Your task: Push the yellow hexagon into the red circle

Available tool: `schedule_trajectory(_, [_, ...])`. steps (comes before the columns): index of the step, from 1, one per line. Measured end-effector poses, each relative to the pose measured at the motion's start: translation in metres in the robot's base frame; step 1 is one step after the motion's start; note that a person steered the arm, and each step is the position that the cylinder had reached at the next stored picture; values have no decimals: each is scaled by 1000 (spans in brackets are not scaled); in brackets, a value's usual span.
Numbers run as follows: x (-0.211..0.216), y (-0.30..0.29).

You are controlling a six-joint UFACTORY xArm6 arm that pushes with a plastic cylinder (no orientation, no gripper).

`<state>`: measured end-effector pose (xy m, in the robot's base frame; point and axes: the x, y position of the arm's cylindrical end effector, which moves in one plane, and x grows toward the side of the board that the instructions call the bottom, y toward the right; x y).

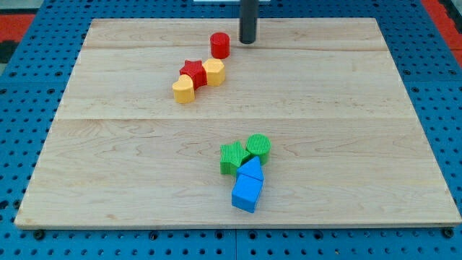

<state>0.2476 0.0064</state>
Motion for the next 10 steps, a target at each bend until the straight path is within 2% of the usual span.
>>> schedule_trajectory(1, [24,-44])
schedule_trajectory(2, [28,-14])
schedule_trajectory(3, [36,91])
schedule_trajectory(4, [116,128])
schedule_trajectory(5, [155,57])
schedule_trajectory(7, [111,-29])
schedule_trajectory(9, [138,-17])
schedule_trajectory(10, [119,-21])
